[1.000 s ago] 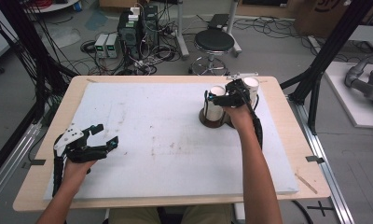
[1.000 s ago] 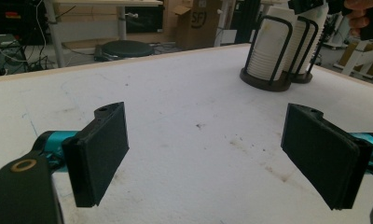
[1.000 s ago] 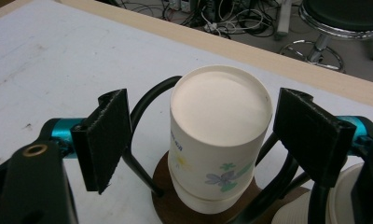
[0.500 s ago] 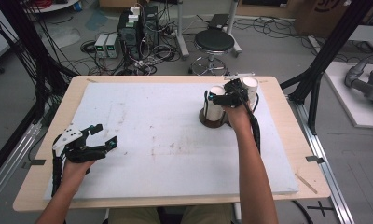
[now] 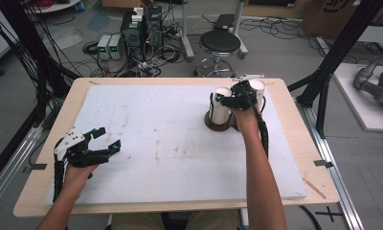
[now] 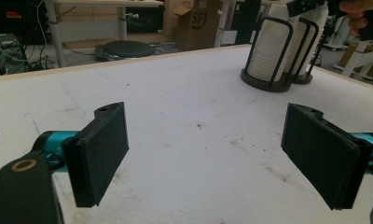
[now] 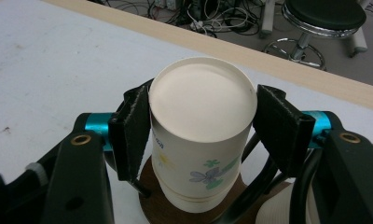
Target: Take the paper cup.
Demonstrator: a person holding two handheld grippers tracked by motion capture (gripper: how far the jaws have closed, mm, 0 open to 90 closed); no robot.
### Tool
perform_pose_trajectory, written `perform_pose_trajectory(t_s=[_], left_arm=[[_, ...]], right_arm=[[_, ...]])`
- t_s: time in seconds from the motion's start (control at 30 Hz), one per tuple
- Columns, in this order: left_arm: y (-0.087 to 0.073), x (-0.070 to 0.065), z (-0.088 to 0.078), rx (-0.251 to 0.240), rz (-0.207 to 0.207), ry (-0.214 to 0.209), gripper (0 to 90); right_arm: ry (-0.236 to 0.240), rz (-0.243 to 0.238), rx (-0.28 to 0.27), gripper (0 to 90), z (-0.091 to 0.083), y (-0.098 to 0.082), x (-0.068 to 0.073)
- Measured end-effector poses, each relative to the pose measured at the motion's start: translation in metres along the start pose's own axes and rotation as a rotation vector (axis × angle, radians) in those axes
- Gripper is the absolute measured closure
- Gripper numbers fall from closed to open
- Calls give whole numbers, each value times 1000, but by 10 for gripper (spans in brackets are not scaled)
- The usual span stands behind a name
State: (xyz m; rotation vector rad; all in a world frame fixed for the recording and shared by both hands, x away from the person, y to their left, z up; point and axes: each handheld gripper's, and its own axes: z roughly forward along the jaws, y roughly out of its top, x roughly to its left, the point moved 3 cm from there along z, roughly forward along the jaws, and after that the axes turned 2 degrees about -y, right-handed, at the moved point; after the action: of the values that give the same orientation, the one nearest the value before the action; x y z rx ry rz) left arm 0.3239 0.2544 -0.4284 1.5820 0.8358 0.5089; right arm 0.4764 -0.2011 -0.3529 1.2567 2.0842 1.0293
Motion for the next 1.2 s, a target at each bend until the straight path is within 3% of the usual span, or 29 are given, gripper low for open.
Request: perform_pose_trajectory(t_s=[0.2,0.8,1.0,1.2], left_arm=[[0,0,0,-3,-4,-3,147],[1,-5,0,-6,-6,-21,147],[1,-6,0,-7,-4,-36,147],[1,-10,1,-6,-1,-52,147]], right_arm=[[1,2,-35,385,-13,6,0],[35,-46,-156,389,-82,35,3],[74,-76,-176,389,-104,32,8],[126,-114,-191,389,-129,15,15]])
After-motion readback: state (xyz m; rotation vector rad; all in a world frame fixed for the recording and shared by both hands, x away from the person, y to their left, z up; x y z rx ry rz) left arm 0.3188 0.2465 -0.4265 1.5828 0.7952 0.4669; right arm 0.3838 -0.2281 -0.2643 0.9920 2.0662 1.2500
